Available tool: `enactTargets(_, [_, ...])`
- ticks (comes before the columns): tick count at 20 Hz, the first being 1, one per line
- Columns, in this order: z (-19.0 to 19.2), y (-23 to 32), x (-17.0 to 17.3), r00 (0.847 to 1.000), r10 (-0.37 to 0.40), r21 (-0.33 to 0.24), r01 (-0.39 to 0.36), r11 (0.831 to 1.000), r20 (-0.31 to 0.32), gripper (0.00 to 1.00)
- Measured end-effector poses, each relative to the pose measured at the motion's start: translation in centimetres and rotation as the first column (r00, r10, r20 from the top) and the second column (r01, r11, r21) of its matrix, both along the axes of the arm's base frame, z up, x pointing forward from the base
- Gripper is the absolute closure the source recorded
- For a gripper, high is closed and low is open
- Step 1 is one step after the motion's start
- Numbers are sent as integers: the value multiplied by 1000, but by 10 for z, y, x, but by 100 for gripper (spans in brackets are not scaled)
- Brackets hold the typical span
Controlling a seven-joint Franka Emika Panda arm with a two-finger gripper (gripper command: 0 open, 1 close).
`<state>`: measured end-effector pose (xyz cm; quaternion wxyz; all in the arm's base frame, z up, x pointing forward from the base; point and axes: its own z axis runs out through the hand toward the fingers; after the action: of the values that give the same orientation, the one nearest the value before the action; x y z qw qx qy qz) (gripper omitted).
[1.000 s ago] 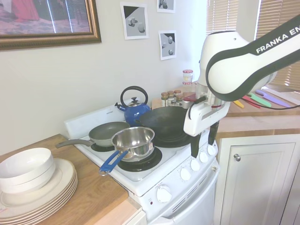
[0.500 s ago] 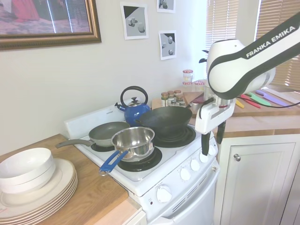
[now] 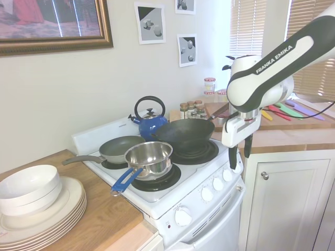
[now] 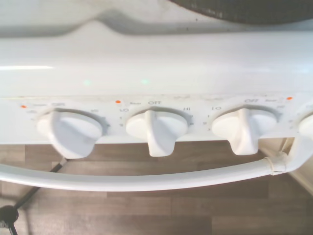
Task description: Turn on the stove on the bottom right
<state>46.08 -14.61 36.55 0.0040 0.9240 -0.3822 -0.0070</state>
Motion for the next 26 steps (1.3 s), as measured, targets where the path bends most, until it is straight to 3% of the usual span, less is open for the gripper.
enactTargets(1, [-4, 0, 2, 1000, 0, 1, 0, 1000, -7, 0])
enactTargets(2, [-7, -1, 4, 1000, -1, 2, 1, 1000, -12, 100])
enactTargets(26, [-44, -33, 14, 1000, -18, -9, 18, 1000, -16, 100])
